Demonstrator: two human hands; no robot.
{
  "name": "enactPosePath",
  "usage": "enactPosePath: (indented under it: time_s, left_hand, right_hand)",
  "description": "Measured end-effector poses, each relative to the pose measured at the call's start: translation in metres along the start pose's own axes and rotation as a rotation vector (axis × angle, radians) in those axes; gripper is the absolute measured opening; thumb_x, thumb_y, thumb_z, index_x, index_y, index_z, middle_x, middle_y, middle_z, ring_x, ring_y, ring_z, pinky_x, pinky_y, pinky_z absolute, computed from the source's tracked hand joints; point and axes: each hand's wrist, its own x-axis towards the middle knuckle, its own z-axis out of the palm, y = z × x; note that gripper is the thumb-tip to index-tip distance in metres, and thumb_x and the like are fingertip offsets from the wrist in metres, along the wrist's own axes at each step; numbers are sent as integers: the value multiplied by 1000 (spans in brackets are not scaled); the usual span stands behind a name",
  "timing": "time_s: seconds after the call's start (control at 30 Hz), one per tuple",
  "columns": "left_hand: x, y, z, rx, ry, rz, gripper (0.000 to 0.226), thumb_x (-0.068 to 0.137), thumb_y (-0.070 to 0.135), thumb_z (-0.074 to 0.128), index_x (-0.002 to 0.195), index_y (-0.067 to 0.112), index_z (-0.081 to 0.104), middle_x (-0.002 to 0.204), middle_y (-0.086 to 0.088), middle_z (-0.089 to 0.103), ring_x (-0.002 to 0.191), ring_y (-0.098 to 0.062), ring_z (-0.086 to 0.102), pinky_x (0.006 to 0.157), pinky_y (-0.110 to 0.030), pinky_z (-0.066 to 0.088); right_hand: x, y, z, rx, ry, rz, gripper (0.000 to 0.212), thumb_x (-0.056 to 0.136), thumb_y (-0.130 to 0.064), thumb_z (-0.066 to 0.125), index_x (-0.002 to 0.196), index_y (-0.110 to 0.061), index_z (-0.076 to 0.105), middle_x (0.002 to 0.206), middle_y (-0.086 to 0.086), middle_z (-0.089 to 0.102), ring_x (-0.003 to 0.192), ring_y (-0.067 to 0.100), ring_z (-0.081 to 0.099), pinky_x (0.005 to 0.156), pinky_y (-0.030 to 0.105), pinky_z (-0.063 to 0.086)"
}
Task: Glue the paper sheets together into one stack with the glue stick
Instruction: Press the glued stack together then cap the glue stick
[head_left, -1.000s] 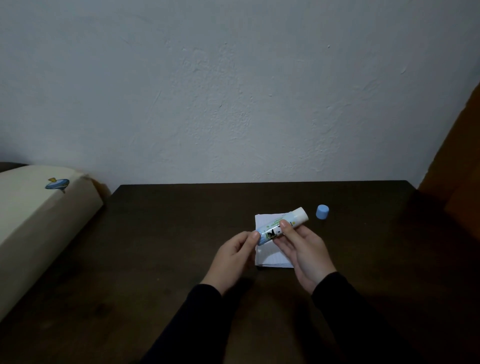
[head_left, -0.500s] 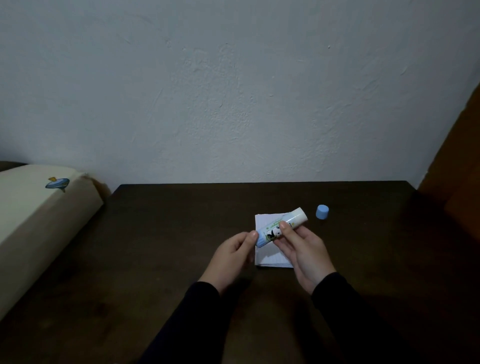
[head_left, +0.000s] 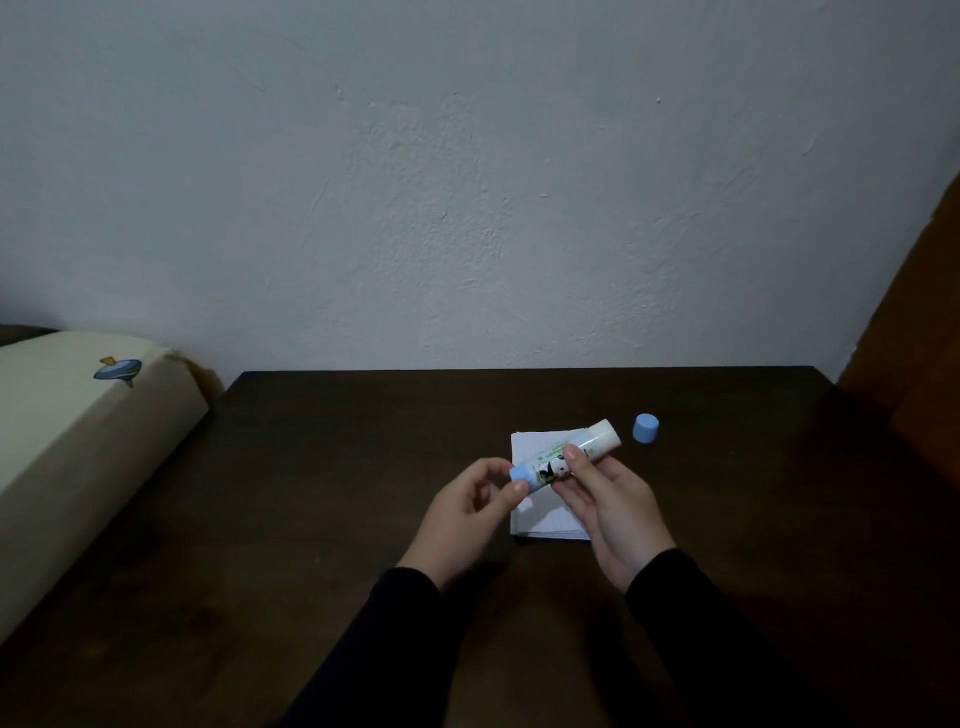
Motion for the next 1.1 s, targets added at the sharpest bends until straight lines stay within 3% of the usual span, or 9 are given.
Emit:
enactPosePath:
  time_s: [0.17,0.3,0.47,0.6,0.7,0.77,0.87,1.0,1.1]
  left_hand:
    - [-3,8,0,-22,-32,-82,33,97,43,47,73,31,67,57,14,50,55,-4,45,57,-26,36]
    - [-3,7,-2,-29,10,-20,13,93,39,56,95,30,65,69,7,54,62,-7,47,59,-26,40]
    - [-1,3,-4,16,15,36,19,83,35,71,99,31,62,60,13,48,60,-5,45,59,-21,39]
    - [-1,0,-1,2,-36,9,10,91,41,60,98,35,60,63,8,49,58,-7,44,57,-26,37]
    - [-3,-1,3,-43,-48,-39,23,93,51,49,89,32,62,64,13,51,60,-7,46,60,-28,37]
    - [-4,2,2,-30,-64,-81,34,99,46,42,82,23,61,64,10,51,60,-7,46,62,-29,37]
    - [-4,7,-1,-11,-63,-90,37,100,44,38,73,27,58,63,7,50,56,-7,45,59,-27,36]
    - [-3,4,-3,-65,-46,-46,16,94,43,51,94,30,62,65,10,51,58,-6,45,56,-25,37]
    - [-2,2,-4,30,-58,5,19,87,38,66,103,31,59,63,8,49,59,-6,45,58,-24,39]
  right_hand:
    - [0,3,1,-23,-16,-6,11,92,-10,60,102,-12,64,106,9,70,100,18,67,85,28,52]
    - [0,0,1,1,1,-6,8,93,-9,58,98,-13,63,104,9,69,99,18,66,92,33,50]
    - [0,-2,0,9,-6,-2,9,92,-10,59,100,-12,62,104,9,69,99,18,65,92,32,49]
    - [-1,-1,0,5,-17,4,9,92,-11,59,101,-13,62,105,9,69,100,18,65,92,32,50]
    - [-2,-1,0,-16,-44,-5,9,92,-10,58,99,-11,64,104,10,70,100,18,66,87,29,51]
    - [-3,0,1,-41,-49,1,8,92,-10,59,97,-13,65,102,8,71,98,17,67,87,29,51]
    - [-3,1,2,-53,-39,6,8,92,-10,59,96,-15,64,100,7,71,97,16,67,91,32,50]
    - [-1,0,1,-24,-10,0,8,93,-9,58,98,-13,63,105,10,69,101,19,65,94,33,49]
    - [1,-1,-1,-2,-4,-3,9,92,-10,59,100,-13,62,107,11,68,102,19,65,94,33,49]
